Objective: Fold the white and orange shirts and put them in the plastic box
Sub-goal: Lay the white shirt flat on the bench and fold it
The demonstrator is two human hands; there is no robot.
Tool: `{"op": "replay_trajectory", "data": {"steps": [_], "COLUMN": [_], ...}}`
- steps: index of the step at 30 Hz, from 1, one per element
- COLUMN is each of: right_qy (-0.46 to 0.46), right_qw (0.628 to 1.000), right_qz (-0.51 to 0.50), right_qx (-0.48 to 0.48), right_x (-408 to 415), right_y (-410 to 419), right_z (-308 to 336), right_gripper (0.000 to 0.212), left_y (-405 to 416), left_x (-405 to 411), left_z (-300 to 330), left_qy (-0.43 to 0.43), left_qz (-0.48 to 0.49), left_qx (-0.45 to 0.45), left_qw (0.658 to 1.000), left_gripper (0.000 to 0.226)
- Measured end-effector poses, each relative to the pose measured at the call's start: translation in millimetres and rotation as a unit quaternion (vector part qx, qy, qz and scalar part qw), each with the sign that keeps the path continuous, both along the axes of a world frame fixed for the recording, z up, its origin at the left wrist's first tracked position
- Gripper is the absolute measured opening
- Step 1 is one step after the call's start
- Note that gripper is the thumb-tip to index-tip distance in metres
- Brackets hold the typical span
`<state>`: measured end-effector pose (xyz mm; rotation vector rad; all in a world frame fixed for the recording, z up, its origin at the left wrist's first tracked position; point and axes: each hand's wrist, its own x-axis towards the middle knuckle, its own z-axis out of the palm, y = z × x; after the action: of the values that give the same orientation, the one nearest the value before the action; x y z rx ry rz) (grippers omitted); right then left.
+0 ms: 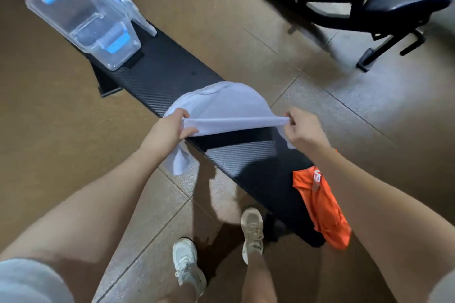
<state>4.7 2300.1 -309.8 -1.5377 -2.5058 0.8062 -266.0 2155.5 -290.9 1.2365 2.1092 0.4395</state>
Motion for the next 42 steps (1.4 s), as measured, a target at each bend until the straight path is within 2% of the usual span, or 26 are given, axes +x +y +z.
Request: {"op": "replay_trajectory", "data": {"steps": [2, 5, 9, 11, 14, 16, 20, 21, 23, 26, 29, 34, 38, 42], "right_qy": [-0.053, -0.056, -0.021, -0.02, -0.072, -0.094, -0.096, -0.099, -0.12, -0.133, -0.141, -0.173, -0.2, -0.255], "right_qw": [0.997, 0.997, 0.998, 0.999, 0.996, 0.993, 0.984, 0.982, 0.978, 0.972, 0.968, 0.963, 0.967, 0.951], "right_qz": [0.05, 0.049, 0.013, -0.004, -0.047, -0.067, -0.086, -0.083, -0.066, -0.068, -0.087, -0.095, -0.097, -0.148], "right_qx": [0.022, 0.034, 0.061, 0.041, 0.012, -0.012, -0.122, -0.139, -0.157, -0.18, -0.191, -0.184, -0.126, -0.099], "right_x": [12, 23, 27, 23, 21, 19, 16, 14, 8, -1, -12, -29, -39, -51], "right_y": [-19, -51, -85, -88, -84, -80, -60, -53, -37, -7, 25, 65, 86, 94], "right_z": [22, 56, 96, 103, 102, 91, 41, 26, -8, -56, -94, -129, -147, -160], "right_gripper": [0.014, 0.011, 0.022, 0.018, 0.019, 0.025, 0.006, 0.007, 0.013, 0.009, 0.018, 0.012, 0.016, 0.015], "left_y": [-16, -42, -66, -71, -63, -50, -11, 0, 27, 69, 108, 160, 197, 226], "left_x": [-4, -8, -6, -8, -21, -31, -47, -52, -60, -71, -82, -99, -110, -113], "left_z": [19, 43, 67, 72, 67, 58, 24, 11, -19, -68, -109, -145, -169, -185], "left_qy": [0.032, 0.049, 0.024, 0.01, -0.05, -0.056, -0.007, 0.005, 0.028, 0.065, 0.113, 0.171, 0.164, 0.119], "left_qz": [-0.078, -0.148, -0.151, -0.139, -0.091, -0.087, -0.09, -0.091, -0.105, -0.124, -0.115, -0.127, -0.148, -0.09], "left_qx": [0.002, 0.01, 0.018, 0.017, -0.003, -0.021, -0.064, -0.074, -0.091, -0.122, -0.134, -0.147, -0.127, -0.112], "left_qw": [0.996, 0.988, 0.988, 0.99, 0.995, 0.994, 0.994, 0.993, 0.99, 0.983, 0.978, 0.966, 0.967, 0.982], "left_gripper": [0.026, 0.025, 0.017, 0.016, 0.014, 0.019, 0.022, 0.023, 0.021, 0.014, 0.022, 0.027, 0.027, 0.027]}}
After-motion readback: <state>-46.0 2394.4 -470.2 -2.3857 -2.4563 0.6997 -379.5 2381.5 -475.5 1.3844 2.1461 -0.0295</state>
